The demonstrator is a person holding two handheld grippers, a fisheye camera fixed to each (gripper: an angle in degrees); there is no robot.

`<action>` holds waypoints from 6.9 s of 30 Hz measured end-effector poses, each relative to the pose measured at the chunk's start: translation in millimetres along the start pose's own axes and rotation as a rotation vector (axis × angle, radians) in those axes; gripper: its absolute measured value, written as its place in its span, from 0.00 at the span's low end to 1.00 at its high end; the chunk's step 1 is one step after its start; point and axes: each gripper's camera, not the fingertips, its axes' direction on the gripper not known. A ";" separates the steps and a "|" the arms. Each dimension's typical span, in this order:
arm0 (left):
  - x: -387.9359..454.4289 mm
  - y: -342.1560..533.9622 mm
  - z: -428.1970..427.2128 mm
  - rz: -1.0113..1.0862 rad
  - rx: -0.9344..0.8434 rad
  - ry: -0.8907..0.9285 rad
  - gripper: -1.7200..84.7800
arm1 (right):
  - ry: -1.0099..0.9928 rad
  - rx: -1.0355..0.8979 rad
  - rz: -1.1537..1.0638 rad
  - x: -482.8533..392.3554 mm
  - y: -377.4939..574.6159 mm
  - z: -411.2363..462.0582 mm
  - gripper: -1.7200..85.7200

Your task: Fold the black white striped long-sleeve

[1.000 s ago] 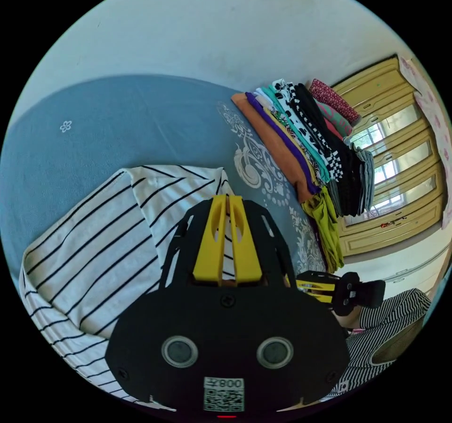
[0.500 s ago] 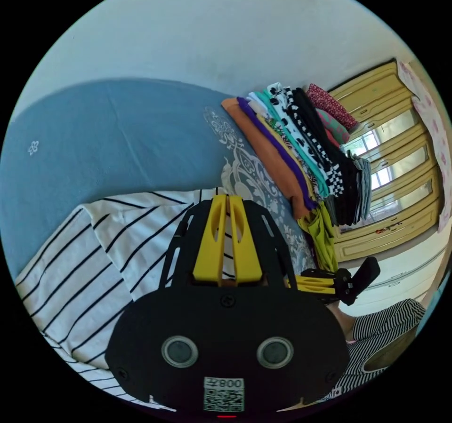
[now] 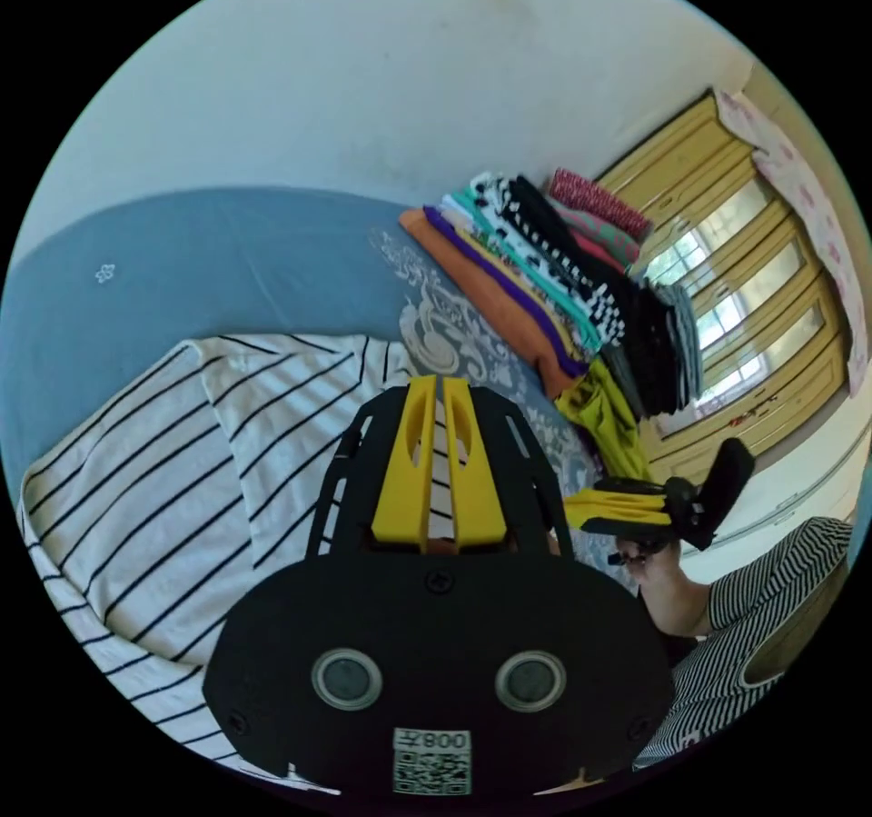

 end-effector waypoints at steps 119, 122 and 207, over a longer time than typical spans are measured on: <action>-218.4 1226.9 68.0 -0.853 1.083 0.796 0.11 | -0.854 -0.353 -0.355 -548.0 -799.9 -100.5 0.04; -224.1 1216.4 81.7 -0.839 1.172 0.868 0.11 | -0.872 -0.354 -0.350 -543.1 -783.6 -84.2 0.04; -78.3 690.6 254.9 -0.765 0.347 0.568 0.06 | -0.761 -0.313 0.448 -189.3 -127.4 318.1 0.05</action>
